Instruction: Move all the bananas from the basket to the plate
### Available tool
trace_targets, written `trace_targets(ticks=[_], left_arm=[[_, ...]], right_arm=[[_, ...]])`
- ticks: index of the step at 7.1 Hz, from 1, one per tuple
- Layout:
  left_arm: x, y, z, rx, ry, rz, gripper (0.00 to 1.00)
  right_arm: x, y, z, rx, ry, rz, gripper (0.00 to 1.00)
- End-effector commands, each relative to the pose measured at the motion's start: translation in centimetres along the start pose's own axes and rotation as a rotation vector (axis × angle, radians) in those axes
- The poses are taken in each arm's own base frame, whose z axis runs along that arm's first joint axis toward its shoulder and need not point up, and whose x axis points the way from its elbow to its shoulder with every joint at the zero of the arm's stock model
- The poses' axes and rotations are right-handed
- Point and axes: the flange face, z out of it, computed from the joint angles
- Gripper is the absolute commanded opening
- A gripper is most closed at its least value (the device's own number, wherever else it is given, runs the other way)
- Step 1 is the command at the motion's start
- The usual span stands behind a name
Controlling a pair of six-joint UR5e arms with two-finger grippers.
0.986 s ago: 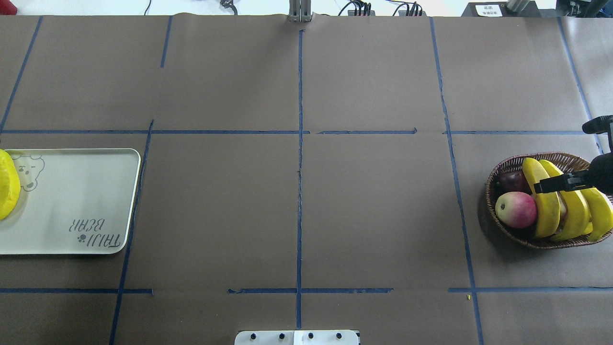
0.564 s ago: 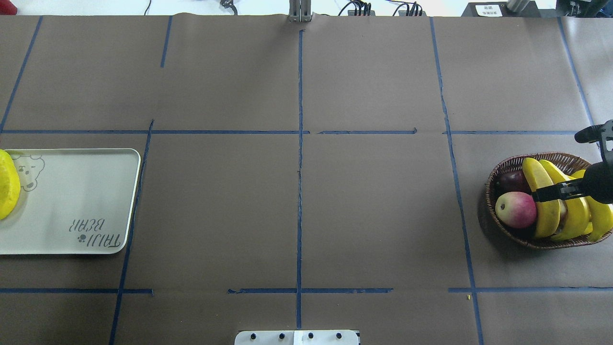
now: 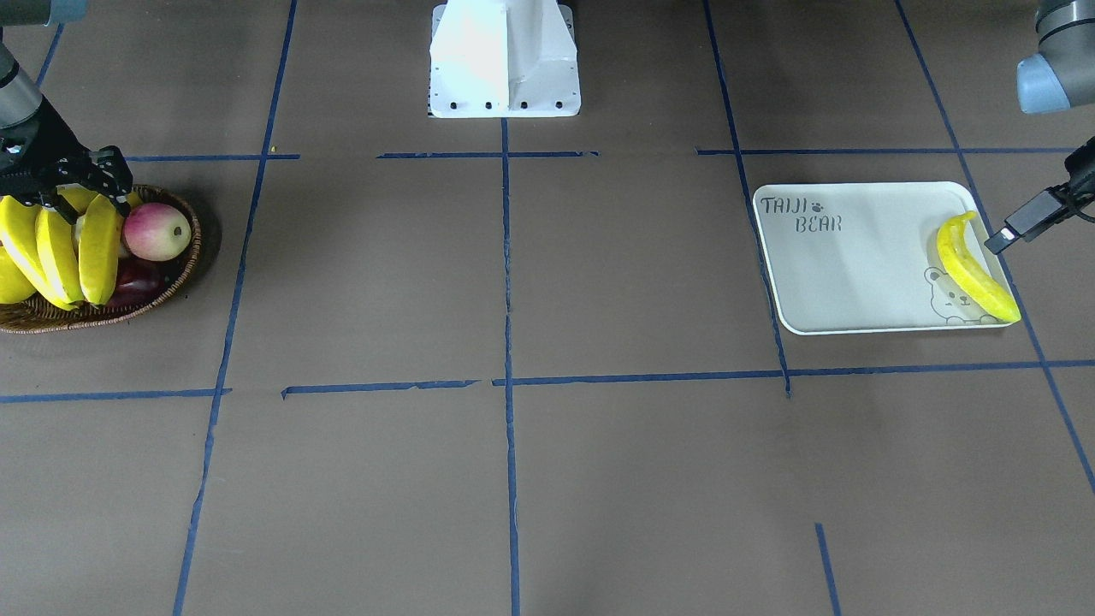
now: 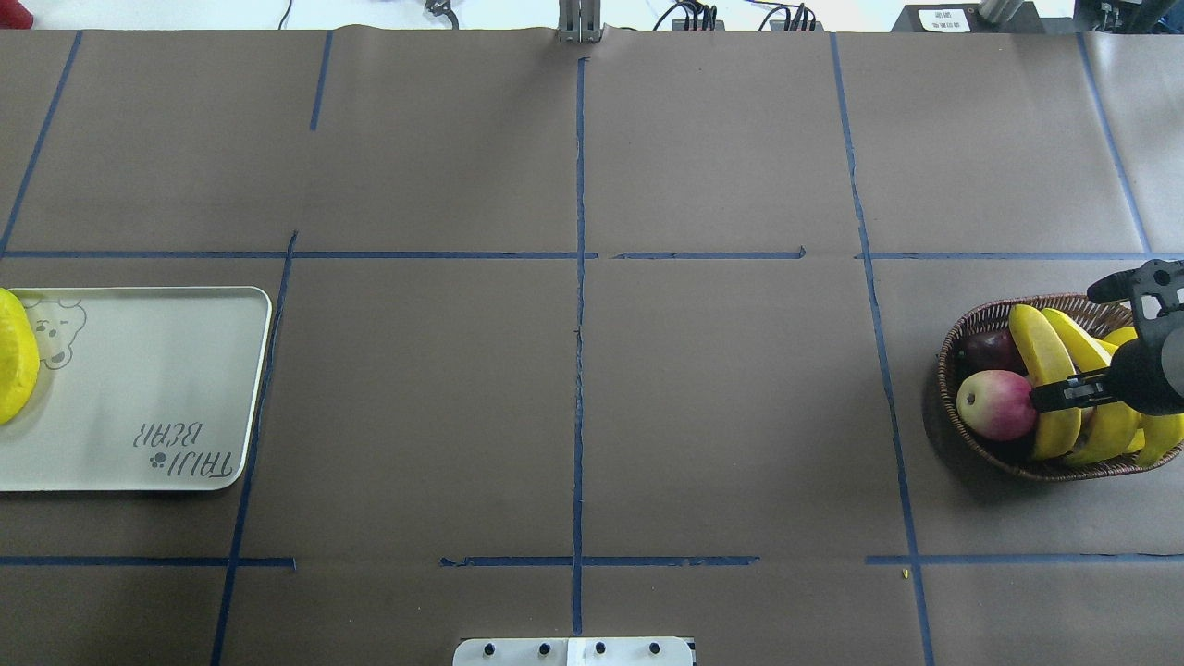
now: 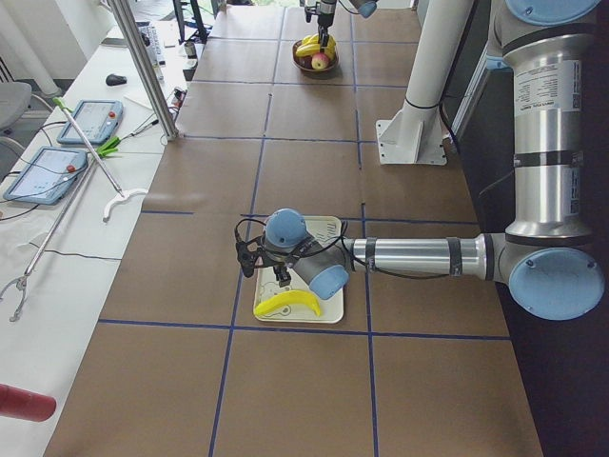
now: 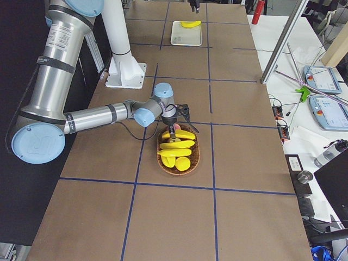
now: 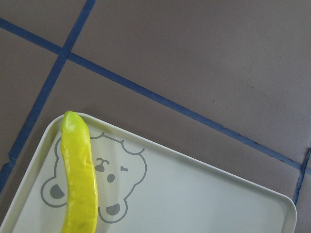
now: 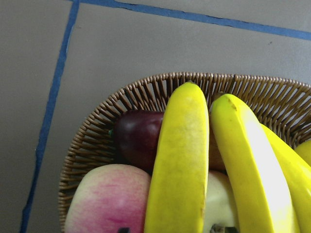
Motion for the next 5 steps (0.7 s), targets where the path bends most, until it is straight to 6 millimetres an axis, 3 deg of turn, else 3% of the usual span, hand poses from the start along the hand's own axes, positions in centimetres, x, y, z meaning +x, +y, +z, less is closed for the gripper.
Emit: trace_targets(ticks=[1, 2, 3, 5], left_arm=[[-0.25, -0.04, 0.21, -0.002, -0.005, -0.004, 1.0], [-0.39, -0.08, 0.28, -0.001, -0.007, -0.006, 1.0], [-0.46, -0.1, 0.32, -0.002, -0.008, -0.007, 1.0], [-0.44, -0.15, 0.35, -0.002, -0.008, -0.007, 1.0]], right_arm=[[-0.34, 0.41, 0.47, -0.01, 0.007, -0.016, 0.65], [0.02, 0.73, 0.55, -0.016, 0.013, -0.02, 0.63], [0.33, 1.0, 0.61, -0.021, 0.018, -0.02, 0.54], [0.32, 0.96, 0.52, -0.019, 0.018, -0.02, 0.21]])
